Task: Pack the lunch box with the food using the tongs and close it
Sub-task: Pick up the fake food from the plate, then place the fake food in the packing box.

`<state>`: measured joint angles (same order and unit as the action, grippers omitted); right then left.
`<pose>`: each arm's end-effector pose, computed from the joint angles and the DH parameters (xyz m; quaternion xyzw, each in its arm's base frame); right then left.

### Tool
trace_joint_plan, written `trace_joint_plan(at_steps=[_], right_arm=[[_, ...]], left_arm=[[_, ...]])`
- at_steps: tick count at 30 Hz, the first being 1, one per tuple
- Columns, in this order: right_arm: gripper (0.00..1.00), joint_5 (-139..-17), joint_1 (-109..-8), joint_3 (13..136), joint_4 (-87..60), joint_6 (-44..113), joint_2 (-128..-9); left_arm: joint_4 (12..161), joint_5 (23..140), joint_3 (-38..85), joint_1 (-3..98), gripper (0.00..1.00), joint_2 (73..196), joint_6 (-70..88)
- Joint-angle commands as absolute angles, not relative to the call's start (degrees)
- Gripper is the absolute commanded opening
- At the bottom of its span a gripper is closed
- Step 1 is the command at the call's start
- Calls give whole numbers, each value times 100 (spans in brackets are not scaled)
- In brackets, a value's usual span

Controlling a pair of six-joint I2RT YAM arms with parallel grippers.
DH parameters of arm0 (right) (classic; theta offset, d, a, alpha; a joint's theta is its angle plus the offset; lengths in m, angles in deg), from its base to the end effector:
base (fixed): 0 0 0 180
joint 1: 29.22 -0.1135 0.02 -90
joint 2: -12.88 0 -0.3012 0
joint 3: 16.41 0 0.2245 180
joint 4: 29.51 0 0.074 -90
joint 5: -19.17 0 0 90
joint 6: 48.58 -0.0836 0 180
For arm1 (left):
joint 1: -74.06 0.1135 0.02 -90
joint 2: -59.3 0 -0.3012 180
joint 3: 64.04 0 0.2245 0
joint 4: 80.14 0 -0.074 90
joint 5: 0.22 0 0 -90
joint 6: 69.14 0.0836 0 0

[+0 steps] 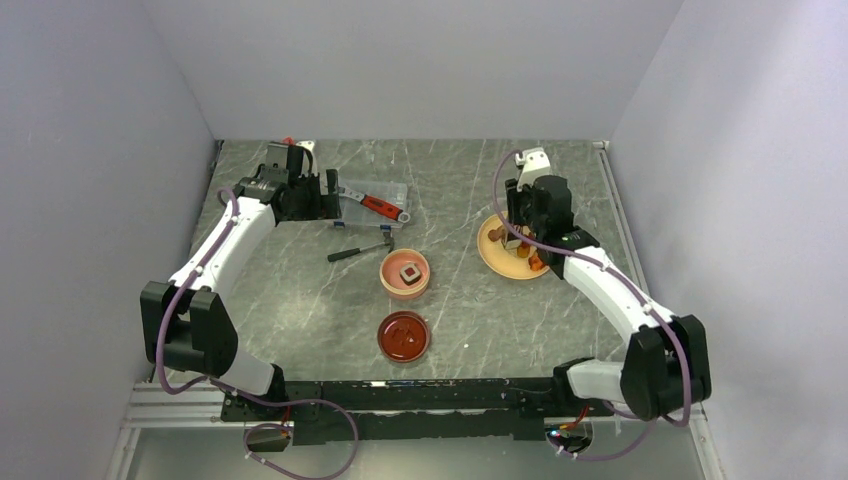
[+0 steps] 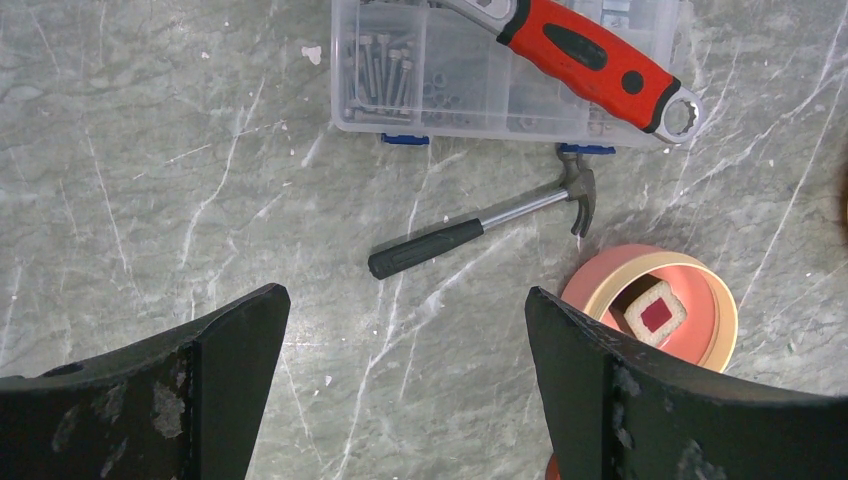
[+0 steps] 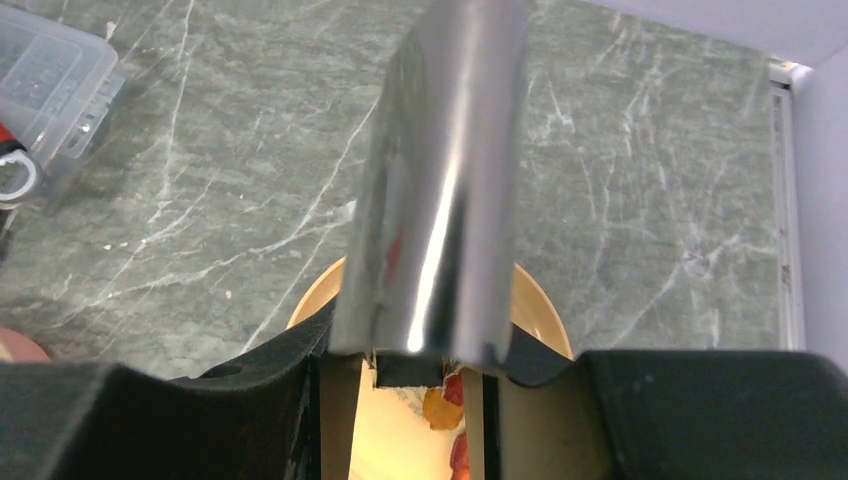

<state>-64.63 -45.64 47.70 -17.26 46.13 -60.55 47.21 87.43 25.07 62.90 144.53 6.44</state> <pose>0.2920 0.0766 0.3081 -0.1215 0.8173 0.0128 0.5631 0.3160 -0.0658 0.3104 -0.0194 0.9356 -0.0966 0.3390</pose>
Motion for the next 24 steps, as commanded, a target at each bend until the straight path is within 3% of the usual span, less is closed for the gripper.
trace_joint_plan(at_steps=[1,8,16,24], right_arm=[[33,-5827,-4930,5362,-1276,4284,-5352],[31,-4824,-6501,5909,-451,3568,-4999],[32,-4521,-8028,5748,-1750,3266,-5360],[32,-4253,-8643,5856,-2461,3351,-6175]], left_arm=[[4862,8656,2557,6316,94,14336,677],[4850,8626,2567,6316,94,14332,671],[4850,8676,2546,6316,94,14314,687],[4841,8688,2557,6316,93,14310,690]])
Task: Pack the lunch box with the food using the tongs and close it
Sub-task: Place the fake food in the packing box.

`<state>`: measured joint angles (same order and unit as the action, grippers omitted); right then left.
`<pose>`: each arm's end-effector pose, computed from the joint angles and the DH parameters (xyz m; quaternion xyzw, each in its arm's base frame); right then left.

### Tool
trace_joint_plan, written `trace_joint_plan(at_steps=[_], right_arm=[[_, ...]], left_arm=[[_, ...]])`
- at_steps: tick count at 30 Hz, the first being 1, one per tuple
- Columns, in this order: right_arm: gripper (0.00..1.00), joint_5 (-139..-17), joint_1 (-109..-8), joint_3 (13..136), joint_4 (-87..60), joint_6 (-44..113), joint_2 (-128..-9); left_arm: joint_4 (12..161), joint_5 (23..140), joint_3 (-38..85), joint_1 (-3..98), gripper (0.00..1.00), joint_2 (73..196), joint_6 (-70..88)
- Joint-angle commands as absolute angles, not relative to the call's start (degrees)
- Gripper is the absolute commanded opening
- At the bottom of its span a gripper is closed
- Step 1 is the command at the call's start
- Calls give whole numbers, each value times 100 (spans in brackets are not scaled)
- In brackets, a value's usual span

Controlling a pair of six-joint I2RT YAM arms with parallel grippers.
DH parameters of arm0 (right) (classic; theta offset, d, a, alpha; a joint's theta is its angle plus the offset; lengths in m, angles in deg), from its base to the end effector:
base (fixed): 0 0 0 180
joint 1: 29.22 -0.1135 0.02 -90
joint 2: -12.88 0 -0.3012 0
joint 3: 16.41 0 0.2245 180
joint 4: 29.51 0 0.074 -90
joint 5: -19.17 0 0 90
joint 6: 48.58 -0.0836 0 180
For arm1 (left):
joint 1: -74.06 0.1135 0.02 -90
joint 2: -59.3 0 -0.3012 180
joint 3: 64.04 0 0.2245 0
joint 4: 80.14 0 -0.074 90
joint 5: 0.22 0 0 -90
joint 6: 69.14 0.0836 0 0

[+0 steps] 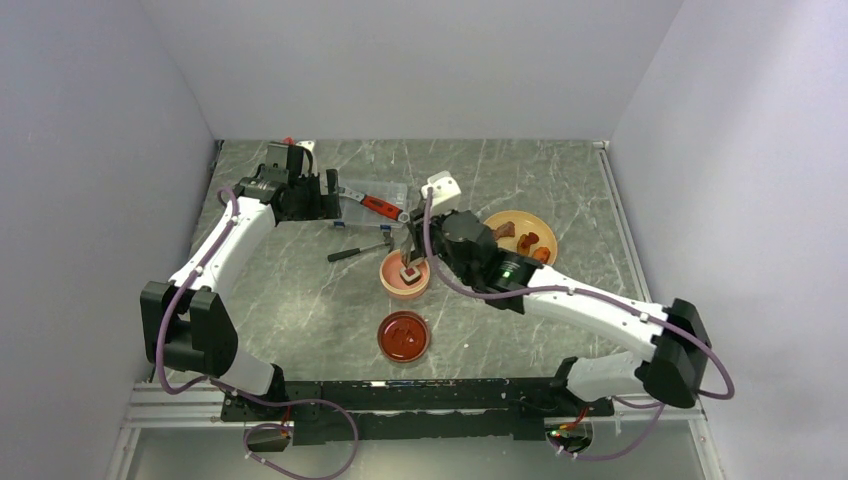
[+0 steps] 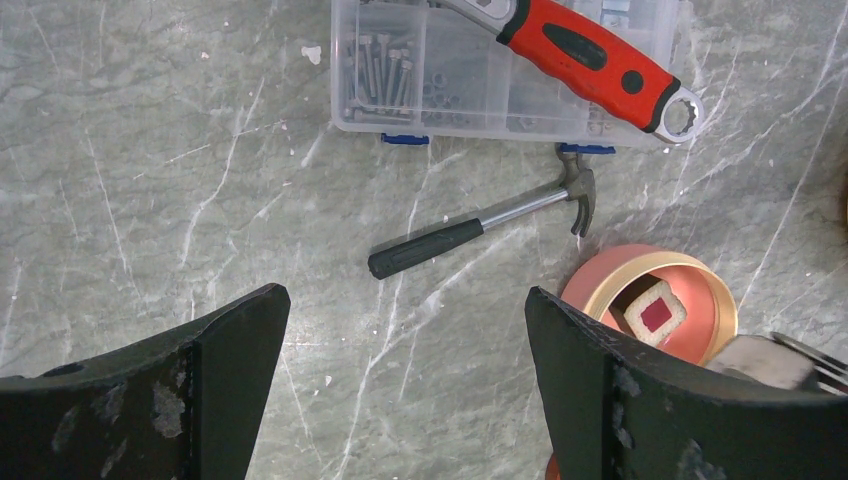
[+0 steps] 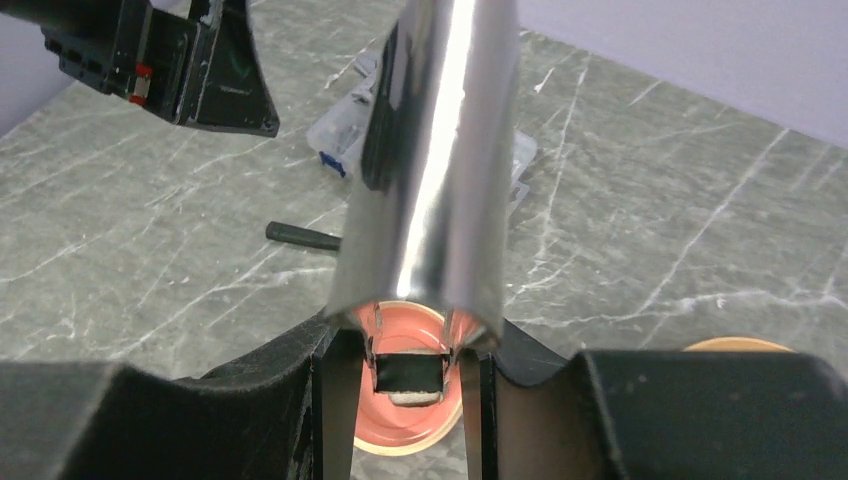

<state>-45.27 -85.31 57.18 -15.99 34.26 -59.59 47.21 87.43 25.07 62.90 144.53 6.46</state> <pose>0.1971 0.2286 0.3730 -0.1886 0.7492 0.1736 0.6107 0.3160 -0.0658 0.3104 -0.0192 0.9356 -0.0966 0.3390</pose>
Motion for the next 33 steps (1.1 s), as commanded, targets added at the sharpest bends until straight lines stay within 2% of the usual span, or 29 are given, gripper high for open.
trace_joint_plan(at_steps=[1,9,33], right_arm=[[32,-4253,-8662,5837,-2554,3351,-6270],[32,-4290,-8749,5594,-3616,3561,-6833],[33,-4169,-8749,5471,-3985,4020,-7559]], left_arm=[[4841,8688,2558,6316,93,14306,688],[4832,8688,2561,6316,94,14297,710],[4814,8662,2589,6316,94,14328,724]])
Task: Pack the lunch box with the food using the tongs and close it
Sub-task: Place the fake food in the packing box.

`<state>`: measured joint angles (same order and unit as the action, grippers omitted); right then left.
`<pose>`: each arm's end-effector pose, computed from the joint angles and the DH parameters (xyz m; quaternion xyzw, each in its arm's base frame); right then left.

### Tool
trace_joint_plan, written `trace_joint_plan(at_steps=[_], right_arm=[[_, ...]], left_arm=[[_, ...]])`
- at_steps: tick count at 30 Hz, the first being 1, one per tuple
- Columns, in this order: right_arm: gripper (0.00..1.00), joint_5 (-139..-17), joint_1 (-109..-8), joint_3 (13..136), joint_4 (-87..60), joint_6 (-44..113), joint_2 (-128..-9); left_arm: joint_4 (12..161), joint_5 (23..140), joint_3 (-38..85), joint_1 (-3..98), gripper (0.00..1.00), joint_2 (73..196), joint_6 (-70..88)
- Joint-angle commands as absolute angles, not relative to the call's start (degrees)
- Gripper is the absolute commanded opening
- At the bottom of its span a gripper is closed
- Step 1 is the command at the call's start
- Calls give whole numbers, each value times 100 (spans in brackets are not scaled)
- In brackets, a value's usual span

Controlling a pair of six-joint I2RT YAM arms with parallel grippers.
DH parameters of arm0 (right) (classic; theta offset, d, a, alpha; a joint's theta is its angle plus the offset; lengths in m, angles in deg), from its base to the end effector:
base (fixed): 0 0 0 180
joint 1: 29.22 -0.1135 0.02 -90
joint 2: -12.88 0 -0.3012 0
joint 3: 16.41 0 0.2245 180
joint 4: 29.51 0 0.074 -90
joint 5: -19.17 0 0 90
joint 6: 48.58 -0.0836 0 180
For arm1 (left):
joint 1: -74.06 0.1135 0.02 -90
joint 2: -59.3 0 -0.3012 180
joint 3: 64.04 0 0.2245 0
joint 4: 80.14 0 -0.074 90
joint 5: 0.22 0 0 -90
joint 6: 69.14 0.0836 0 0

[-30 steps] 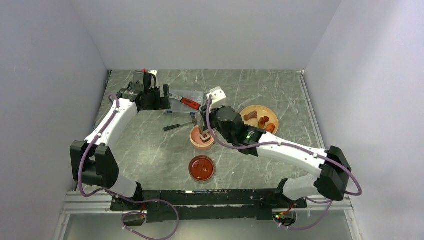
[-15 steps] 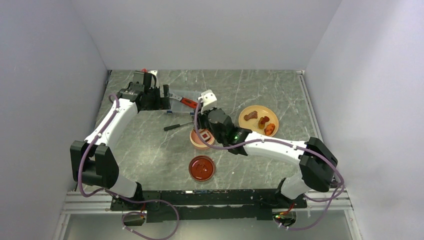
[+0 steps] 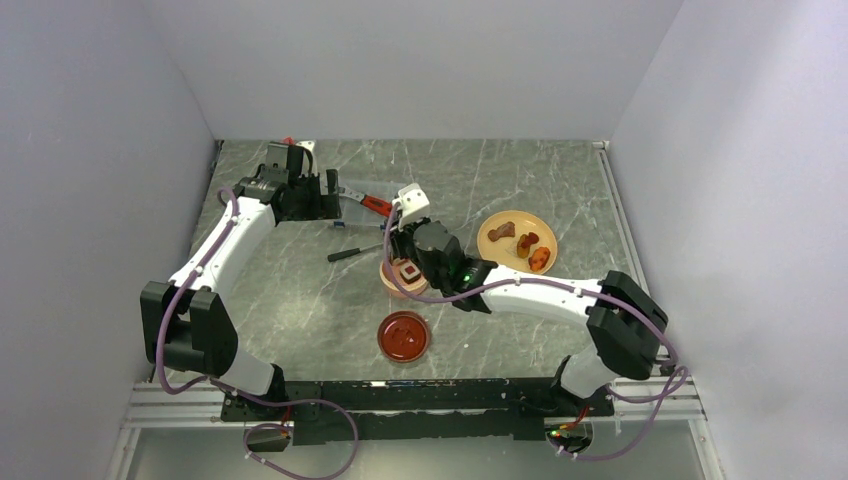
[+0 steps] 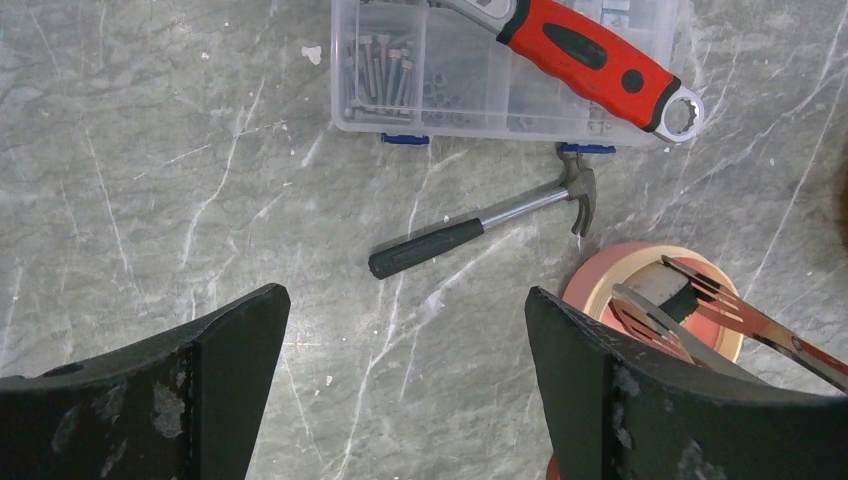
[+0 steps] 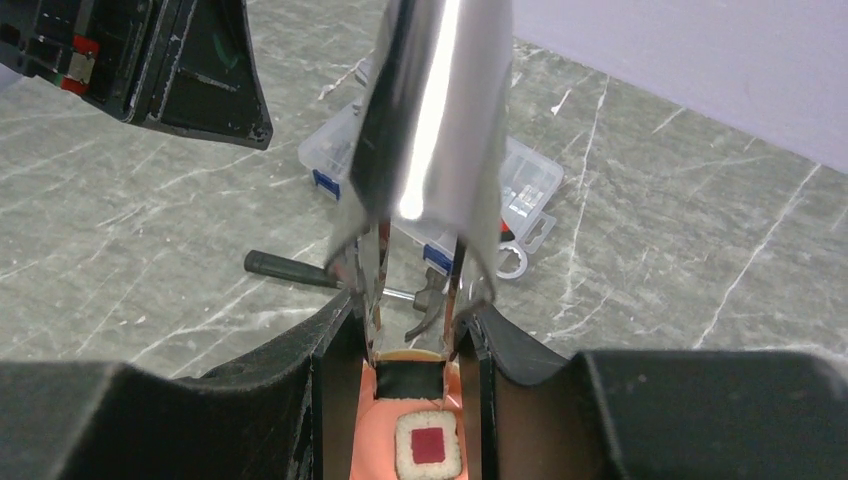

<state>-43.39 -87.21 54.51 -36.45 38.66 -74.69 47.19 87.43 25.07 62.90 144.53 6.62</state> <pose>0.2279 0.2920 0.3251 -0.2087 0.7289 0.1603 0.6320 0.3160 -0.0658 0.3103 -0.0179 0.9357 -0.0961 0.3390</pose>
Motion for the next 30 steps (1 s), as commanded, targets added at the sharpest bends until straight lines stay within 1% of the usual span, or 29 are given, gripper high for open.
trace_joint_plan(at_steps=[1,12,17,23,30], right_arm=[[33,-4155,-8749,5473,-3967,4027,-7583],[33,-4078,-8749,5273,-3951,3957,-7491],[33,-3797,-8749,5452,-3728,3952,-7685],[40,-3638,-8749,5553,-3554,3879,-7784],[53,-3680,-8757,5602,-3508,3891,-7710]], left_arm=[[4812,8661,2590,6316,93,14330,723],[4814,8651,2591,6316,93,14340,726],[4806,8650,2600,6316,93,14358,725],[4814,8644,2591,6316,94,14358,721],[4814,8622,2596,6316,94,14358,724]])
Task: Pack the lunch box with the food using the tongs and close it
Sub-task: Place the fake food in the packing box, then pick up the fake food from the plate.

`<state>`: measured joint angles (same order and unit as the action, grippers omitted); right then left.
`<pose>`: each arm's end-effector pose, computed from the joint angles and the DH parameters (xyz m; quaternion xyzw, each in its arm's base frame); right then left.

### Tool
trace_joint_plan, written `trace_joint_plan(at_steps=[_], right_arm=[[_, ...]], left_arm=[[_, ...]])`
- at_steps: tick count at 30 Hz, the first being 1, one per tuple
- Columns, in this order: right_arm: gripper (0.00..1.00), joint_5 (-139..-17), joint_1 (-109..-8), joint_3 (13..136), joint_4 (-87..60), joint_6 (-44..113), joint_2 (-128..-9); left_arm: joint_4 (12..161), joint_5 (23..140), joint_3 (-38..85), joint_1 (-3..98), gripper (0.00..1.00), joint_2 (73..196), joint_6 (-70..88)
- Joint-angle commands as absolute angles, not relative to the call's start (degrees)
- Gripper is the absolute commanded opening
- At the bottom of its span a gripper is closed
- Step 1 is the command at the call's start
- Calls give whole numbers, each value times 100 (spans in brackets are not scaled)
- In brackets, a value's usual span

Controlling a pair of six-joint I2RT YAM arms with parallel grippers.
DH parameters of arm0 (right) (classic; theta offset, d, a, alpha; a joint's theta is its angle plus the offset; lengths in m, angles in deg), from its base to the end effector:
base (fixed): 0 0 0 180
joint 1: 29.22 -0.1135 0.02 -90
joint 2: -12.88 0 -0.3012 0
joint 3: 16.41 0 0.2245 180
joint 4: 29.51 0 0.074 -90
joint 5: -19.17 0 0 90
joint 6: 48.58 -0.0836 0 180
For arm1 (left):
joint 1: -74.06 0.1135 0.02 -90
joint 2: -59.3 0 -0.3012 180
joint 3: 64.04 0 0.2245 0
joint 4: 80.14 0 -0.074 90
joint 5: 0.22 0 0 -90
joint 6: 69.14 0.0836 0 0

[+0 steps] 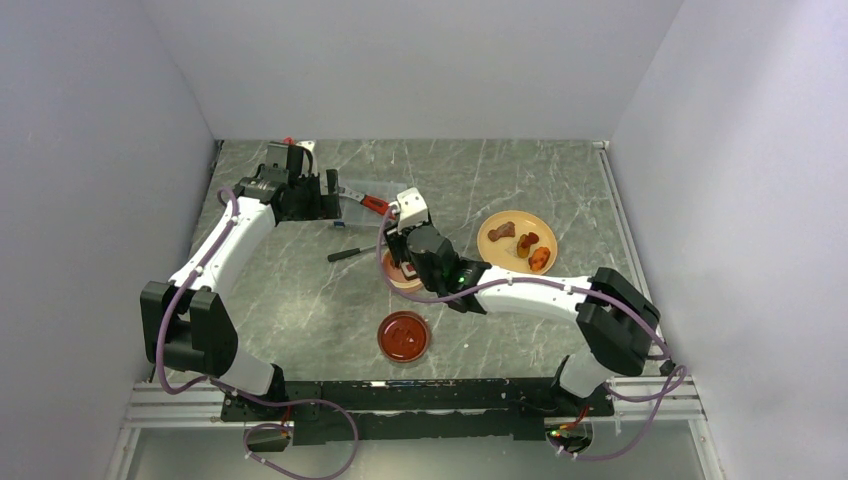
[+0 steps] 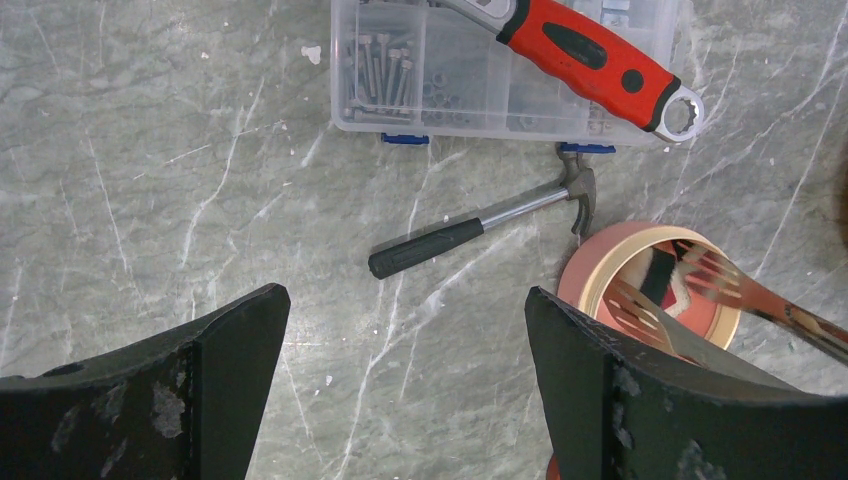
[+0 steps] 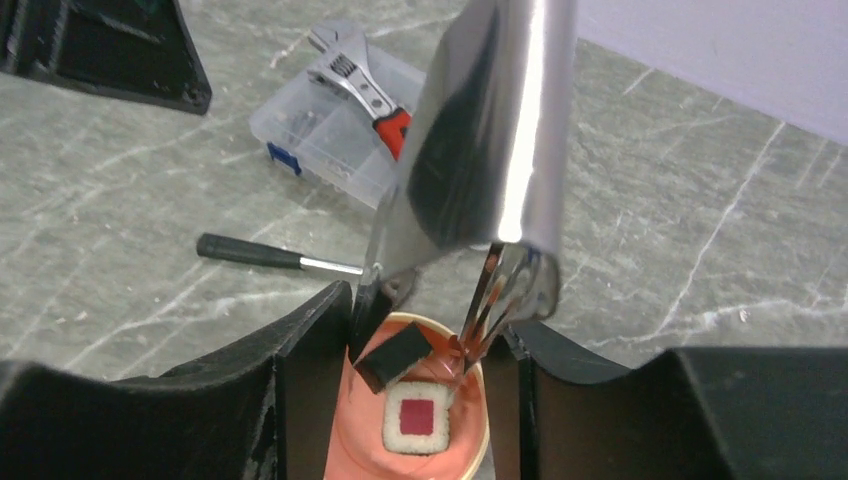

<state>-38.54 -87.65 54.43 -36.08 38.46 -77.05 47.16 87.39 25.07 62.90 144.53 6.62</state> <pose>0.2333 0.2944 0.3099 -0.1947 0.7441 0.1203 0.6276 0.3159 -0.0659 0.3103 -0.0178 0.9358 -0.0963 0.3387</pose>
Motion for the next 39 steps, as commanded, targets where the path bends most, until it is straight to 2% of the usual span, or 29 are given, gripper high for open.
trace_joint_plan(at_steps=[1,13,20,25,30,34,39], right_arm=[[54,-3689,-8755,5617,-3495,3895,-7697],[56,-3555,-8929,5866,-3116,3887,-7277],[54,-3481,-8971,6045,-2240,3534,-6576],[52,-2890,-8884,6135,-1455,3262,-6141],[50,-2590,-8078,6067,-541,2586,-5796],[50,-2477,-7246,5834,-366,2460,-5516],[53,-3008,-5970,5664,-269,2533,-5445]], left_arm=[[4814,8626,2591,6316,94,14352,723],[4814,8623,2593,6316,94,14316,724],[4841,8626,2571,6316,94,14274,718],[4836,8593,2567,6316,94,14282,709],[4865,8561,2552,6316,94,14253,699],[4844,8587,2547,6316,94,14290,708],[4840,8554,2564,6316,94,14332,706]])
